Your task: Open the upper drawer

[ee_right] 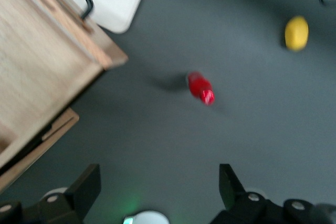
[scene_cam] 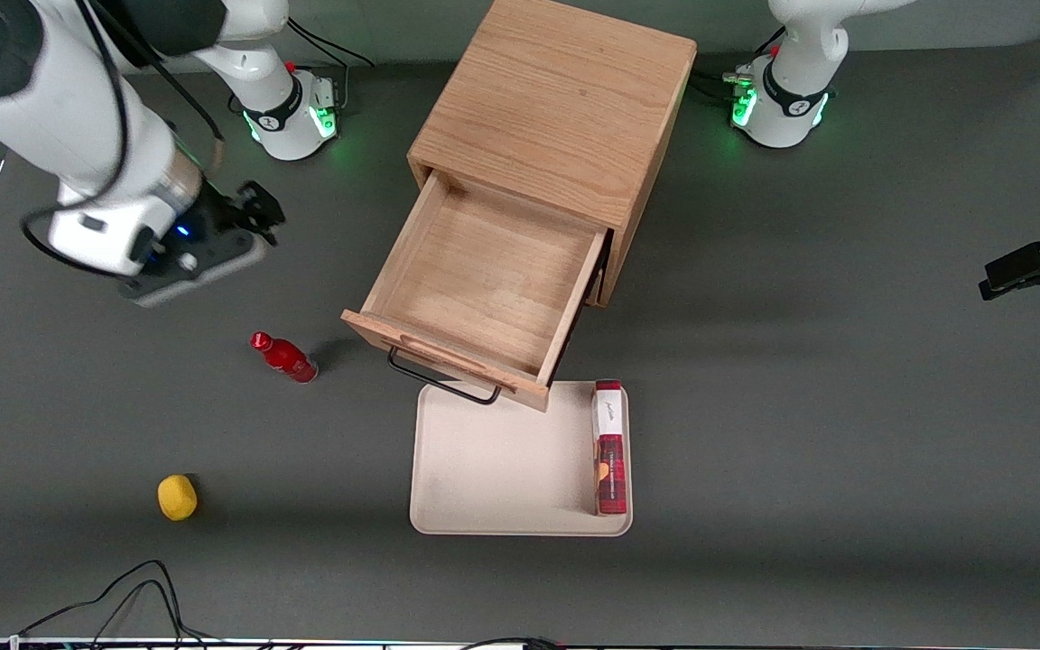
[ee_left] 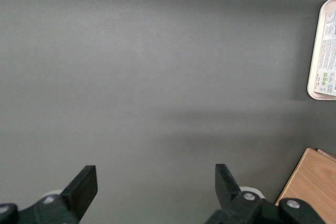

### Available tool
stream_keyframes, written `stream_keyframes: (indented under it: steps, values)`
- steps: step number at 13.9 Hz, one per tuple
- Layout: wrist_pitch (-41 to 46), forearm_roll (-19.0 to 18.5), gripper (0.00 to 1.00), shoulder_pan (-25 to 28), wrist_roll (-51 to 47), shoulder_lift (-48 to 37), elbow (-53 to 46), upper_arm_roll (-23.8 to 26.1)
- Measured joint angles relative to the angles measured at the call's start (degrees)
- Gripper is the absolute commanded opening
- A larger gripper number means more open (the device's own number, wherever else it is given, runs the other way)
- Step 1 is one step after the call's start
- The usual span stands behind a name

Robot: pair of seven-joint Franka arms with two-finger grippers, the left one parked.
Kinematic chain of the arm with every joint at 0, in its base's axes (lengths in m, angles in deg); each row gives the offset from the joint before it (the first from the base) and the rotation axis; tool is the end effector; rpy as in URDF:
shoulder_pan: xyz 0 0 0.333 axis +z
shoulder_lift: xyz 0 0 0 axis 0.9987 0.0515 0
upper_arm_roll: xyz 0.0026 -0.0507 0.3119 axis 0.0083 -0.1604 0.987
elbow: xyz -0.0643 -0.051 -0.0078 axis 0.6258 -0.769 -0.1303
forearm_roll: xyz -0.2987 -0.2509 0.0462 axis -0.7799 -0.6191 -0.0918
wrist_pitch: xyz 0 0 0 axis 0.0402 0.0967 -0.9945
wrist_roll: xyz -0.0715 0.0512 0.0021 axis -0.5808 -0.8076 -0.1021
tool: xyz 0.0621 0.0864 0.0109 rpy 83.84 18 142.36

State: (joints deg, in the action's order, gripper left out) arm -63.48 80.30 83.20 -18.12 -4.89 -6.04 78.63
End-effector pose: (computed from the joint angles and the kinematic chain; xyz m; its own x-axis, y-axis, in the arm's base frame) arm 0.5274 0.1765 0.6208 0.9217 0.3577 -0.1497 0.3689 -0.9279 0.0539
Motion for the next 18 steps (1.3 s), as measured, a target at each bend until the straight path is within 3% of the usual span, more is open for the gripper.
stream_keyframes:
  steps: [3, 5, 7, 13, 18]
  values:
    - [4.0, 4.9, 1.00, -8.4, -1.1, -6.2, 2.4, -0.2]
    - [5.3, 10.0, 1.00, -16.8, -1.2, -8.0, 3.1, -0.4]
    - [5.4, 12.6, 1.00, -23.9, -0.6, -8.0, 3.4, -0.7]
    - [7.7, 7.8, 1.00, -25.8, -1.2, -6.4, 3.7, 0.0]
    - [6.1, 7.2, 1.00, -27.4, -1.1, -6.8, 4.1, -0.5]
